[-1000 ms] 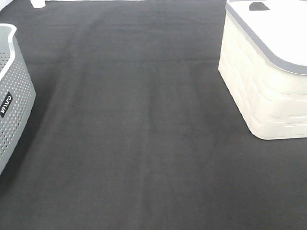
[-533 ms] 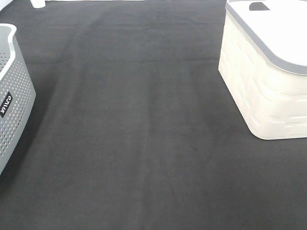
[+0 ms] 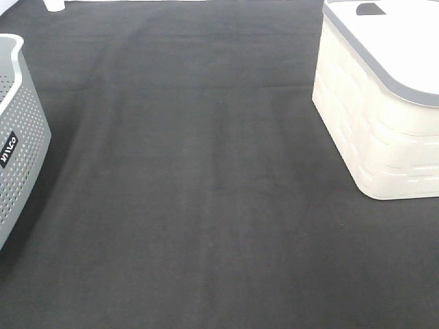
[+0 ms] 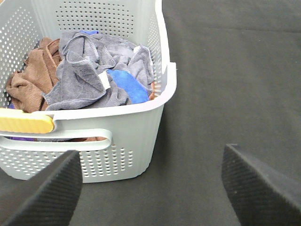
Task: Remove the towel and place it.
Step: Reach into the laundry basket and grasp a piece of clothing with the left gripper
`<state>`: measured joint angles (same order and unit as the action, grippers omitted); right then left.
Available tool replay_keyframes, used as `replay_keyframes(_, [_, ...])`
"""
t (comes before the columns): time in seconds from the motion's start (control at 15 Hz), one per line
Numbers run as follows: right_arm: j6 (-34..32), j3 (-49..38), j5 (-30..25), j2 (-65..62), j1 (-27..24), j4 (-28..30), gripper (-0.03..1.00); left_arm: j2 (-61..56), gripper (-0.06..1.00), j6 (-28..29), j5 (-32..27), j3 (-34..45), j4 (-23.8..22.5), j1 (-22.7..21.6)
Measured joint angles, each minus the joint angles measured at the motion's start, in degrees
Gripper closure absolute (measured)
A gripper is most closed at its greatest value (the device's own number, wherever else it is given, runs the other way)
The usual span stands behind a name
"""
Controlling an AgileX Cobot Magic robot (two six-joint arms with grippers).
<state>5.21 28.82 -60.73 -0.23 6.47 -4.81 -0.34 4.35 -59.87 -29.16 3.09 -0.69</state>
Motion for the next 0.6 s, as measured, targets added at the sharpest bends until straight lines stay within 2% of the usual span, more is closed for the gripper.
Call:
replay_keyframes(0.2, [0.0, 0.0, 0.0, 0.0, 0.0, 0.0, 0.32, 0.0, 0.18, 3.2, 0.1, 0.0, -1.9, 0.0])
replay_keyframes(0.4, [0.0, 0.0, 0.0, 0.0, 0.0, 0.0, 0.32, 2.2, 0.18, 9.6, 0.1, -2.0, -7.1, 0.0])
replay_keyframes(0.53, [0.0, 0.0, 0.0, 0.0, 0.0, 0.0, 0.32, 7.4, 0.18, 12.5, 0.1, -4.0, -9.5, 0.0])
replay_keyframes(0.6, [-0.1, 0.0, 0.0, 0.0, 0.0, 0.0, 0.32, 13.9, 0.18, 14.6, 0.2, -6.2, -11.2, 0.0])
